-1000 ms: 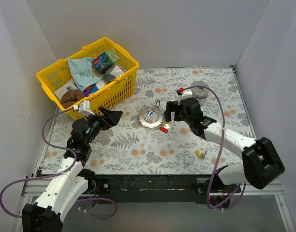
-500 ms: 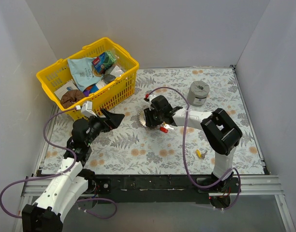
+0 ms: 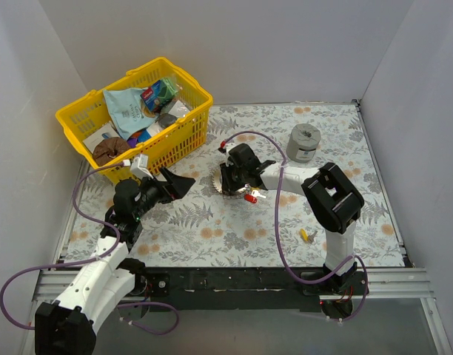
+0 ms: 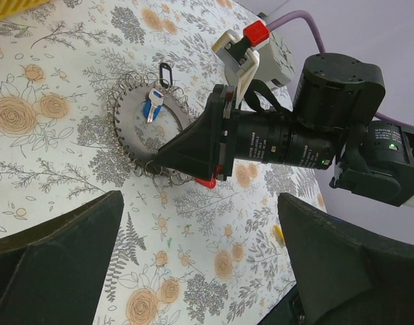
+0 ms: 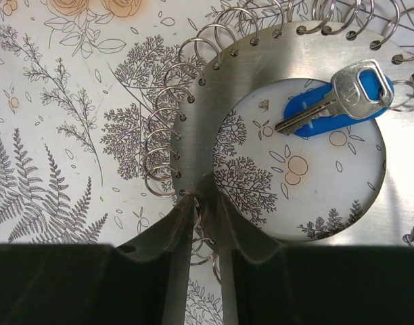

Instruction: Put the keys on the keyring

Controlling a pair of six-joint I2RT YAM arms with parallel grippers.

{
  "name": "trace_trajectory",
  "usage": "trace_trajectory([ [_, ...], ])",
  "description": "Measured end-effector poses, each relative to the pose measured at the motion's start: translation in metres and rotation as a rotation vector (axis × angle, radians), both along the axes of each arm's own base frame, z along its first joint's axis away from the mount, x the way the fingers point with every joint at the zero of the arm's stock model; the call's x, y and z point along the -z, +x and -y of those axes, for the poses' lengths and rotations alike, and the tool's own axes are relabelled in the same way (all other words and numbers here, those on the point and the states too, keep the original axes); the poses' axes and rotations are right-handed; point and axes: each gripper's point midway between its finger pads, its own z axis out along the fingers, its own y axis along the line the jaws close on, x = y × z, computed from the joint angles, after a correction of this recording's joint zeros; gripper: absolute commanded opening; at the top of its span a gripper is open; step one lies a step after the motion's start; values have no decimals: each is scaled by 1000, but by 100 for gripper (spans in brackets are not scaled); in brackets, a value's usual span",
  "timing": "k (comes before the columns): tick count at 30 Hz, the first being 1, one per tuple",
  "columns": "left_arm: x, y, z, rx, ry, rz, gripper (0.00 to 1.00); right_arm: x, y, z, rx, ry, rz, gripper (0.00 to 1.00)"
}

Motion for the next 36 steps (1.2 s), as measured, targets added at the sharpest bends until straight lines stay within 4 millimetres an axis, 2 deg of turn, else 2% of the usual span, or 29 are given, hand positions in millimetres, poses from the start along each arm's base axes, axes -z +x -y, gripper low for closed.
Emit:
trace_trajectory([
  [5, 0, -2, 2, 17, -5, 5, 98, -4, 4, -4, 6, 21, 15, 29],
  [11, 13, -5, 5, 30, -19, -24, 98, -9, 11, -4, 33, 60, 36, 29],
  [17, 18, -6, 8, 46, -36, -51, 98, -8, 27, 9, 93, 45, 45, 27],
  [18, 18, -6, 9, 49, -39, -51, 98, -8, 29, 10, 101, 43, 48, 21],
  [20, 16, -7, 10, 57, -43, -47, 98, -7, 35, 14, 121, 31, 53, 15],
  [21, 16, -7, 10, 58, -45, -45, 98, -6, 36, 14, 125, 27, 54, 7],
  [23, 14, -6, 11, 61, -50, -41, 98, -4, 39, 13, 126, 20, 52, 3],
  [26, 16, -5, 12, 62, -57, -50, 98, 7, 37, 13, 114, -2, 24, 1],
  [31, 21, -3, 14, 66, -62, -73, 98, 9, 30, 10, 87, 20, 7, 1],
  [36, 25, -2, 15, 74, -62, -92, 98, 9, 7, 19, 66, 23, -14, 1],
])
